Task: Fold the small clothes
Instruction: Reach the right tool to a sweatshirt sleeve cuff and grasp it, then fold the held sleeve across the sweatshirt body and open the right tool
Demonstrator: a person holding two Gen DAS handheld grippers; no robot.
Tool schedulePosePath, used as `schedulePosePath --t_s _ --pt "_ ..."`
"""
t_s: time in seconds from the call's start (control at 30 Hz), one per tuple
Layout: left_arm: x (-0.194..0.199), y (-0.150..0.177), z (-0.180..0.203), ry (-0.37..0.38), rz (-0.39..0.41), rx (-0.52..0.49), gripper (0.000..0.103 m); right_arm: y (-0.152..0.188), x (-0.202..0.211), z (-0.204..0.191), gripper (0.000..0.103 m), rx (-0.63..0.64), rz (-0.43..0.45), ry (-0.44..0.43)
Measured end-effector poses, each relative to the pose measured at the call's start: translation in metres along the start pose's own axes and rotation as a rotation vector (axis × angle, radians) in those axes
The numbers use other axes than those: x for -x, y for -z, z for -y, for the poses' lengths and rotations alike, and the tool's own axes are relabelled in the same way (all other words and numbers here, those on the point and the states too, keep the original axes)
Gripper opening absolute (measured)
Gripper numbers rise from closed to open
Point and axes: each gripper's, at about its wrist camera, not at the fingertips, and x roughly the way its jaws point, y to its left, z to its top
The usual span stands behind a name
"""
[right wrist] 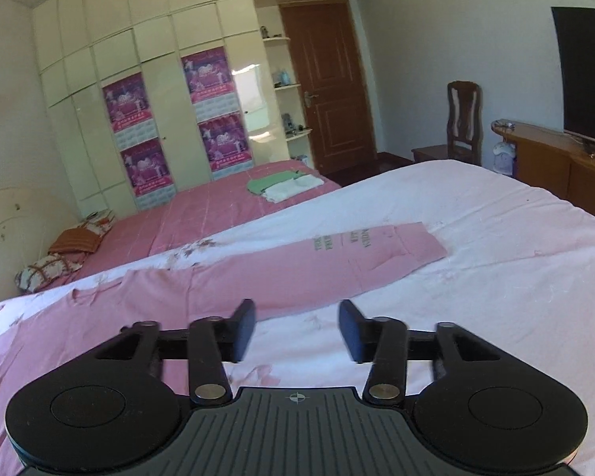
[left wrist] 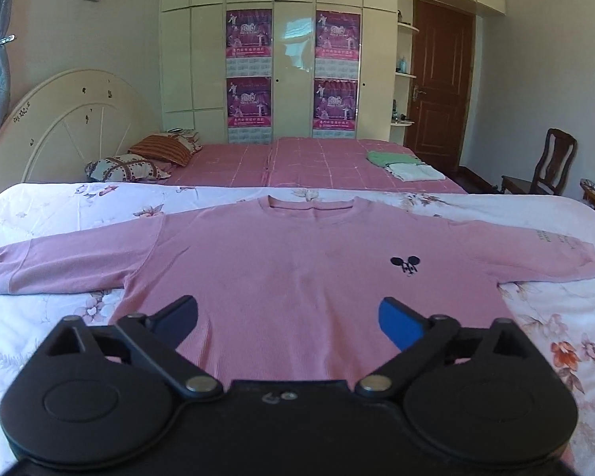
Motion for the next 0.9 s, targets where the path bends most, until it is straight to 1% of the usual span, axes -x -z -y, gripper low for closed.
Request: schedulePosePath --t_s 0.03,0.07,0.13,0.17,0.2,0.23,0.3,0.4,0.53,0.6,0.7,0.77,0.8,0.83,0.87,0.9 --pt "-0.011 -0.001 -0.001 -0.005 -0.010 0.001 0.101 -0.005 -0.014 0.009 0.060 -0.030 0.003 -0.004" --pt "-0.021 -0.002 -0.001 0.005 -0.027 0.004 0.100 -0.009 -0.031 0.020 0.060 -0.062 -0.004 0.002" --pt "-0.040 0.001 -0.002 0.013 -0.061 0.016 0.099 -0.017 -0.062 0.043 0.060 -0.129 -0.019 0.026" --pt "-0.048 0.002 -0.002 0.013 -0.082 0.028 0.097 -0.020 -0.077 0.058 0.057 -0.160 -0.020 0.035" --pt "-0.055 0.004 -0.003 0.024 -0.102 0.044 0.092 -0.022 -0.092 0.073 0.050 -0.193 -0.024 0.045" --pt "-0.063 0.006 -0.005 0.041 -0.122 0.064 0.086 -0.024 -0.106 0.087 0.047 -0.233 -0.035 0.052" --pt "-0.074 0.011 -0.005 0.046 -0.155 0.069 0.086 -0.026 -0.132 0.114 0.035 -0.320 -0.053 0.052" --pt "-0.088 0.013 -0.001 0.022 -0.182 0.044 0.086 -0.023 -0.156 0.146 0.034 -0.424 -0.063 0.078" --pt "-0.101 0.013 -0.002 0.000 -0.200 0.055 0.088 -0.022 -0.170 0.178 0.034 -0.515 -0.073 0.095" --pt "-0.109 0.012 -0.006 -0.012 -0.210 0.073 0.088 -0.023 -0.176 0.189 0.034 -0.542 -0.092 0.081" --pt "-0.121 0.010 -0.008 -0.032 -0.234 0.091 0.086 -0.026 -0.175 0.197 0.034 -0.554 -0.086 0.045" --pt "-0.128 0.008 -0.008 -0.042 -0.248 0.093 0.087 -0.031 -0.174 0.199 0.034 -0.543 -0.084 0.042" --pt "-0.130 0.007 -0.008 -0.043 -0.254 0.096 0.087 -0.033 -0.174 0.200 0.025 -0.529 -0.085 0.048" --pt "-0.132 0.006 -0.008 -0.043 -0.254 0.099 0.087 -0.036 -0.173 0.200 0.011 -0.512 -0.095 0.056" --pt "-0.133 0.004 -0.008 -0.045 -0.251 0.098 0.088 -0.038 -0.170 0.202 0.005 -0.506 -0.101 0.054" --pt "-0.133 0.004 -0.008 -0.049 -0.246 0.095 0.089 -0.041 -0.162 0.202 0.005 -0.508 -0.079 0.054"
